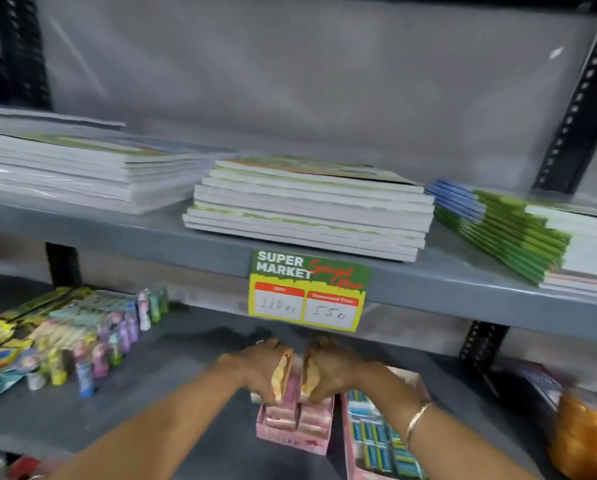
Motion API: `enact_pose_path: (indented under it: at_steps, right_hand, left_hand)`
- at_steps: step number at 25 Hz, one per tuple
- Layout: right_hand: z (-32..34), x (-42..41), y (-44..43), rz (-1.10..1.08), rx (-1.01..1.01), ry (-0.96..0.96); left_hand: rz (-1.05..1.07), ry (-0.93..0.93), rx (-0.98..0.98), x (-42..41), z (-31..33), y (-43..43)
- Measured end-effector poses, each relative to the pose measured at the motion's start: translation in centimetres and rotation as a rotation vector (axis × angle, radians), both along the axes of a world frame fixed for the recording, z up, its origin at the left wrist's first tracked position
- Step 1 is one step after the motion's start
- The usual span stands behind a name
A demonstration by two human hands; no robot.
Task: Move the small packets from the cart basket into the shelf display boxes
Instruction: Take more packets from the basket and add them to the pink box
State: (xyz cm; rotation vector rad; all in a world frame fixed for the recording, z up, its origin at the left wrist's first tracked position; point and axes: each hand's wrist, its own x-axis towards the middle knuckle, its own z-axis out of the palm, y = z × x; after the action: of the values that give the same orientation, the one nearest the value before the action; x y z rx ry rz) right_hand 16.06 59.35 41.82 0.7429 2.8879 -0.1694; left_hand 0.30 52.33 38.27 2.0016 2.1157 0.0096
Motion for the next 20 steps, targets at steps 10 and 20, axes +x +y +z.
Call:
enact_pose_path:
  at_steps: [10,20]
  right_hand:
    - [-4.2,1.0,1.4,-0.116,-0.079,0.047]
    - [-0.9,0.3,0.2,-0.113,-0.025,0.333]
  left_hand:
    - [-0.059,0.002,-0.083,1.4,-2.4,2.6]
    - [0.127,-0.038,0.3,-0.6,-0.9,-3.0]
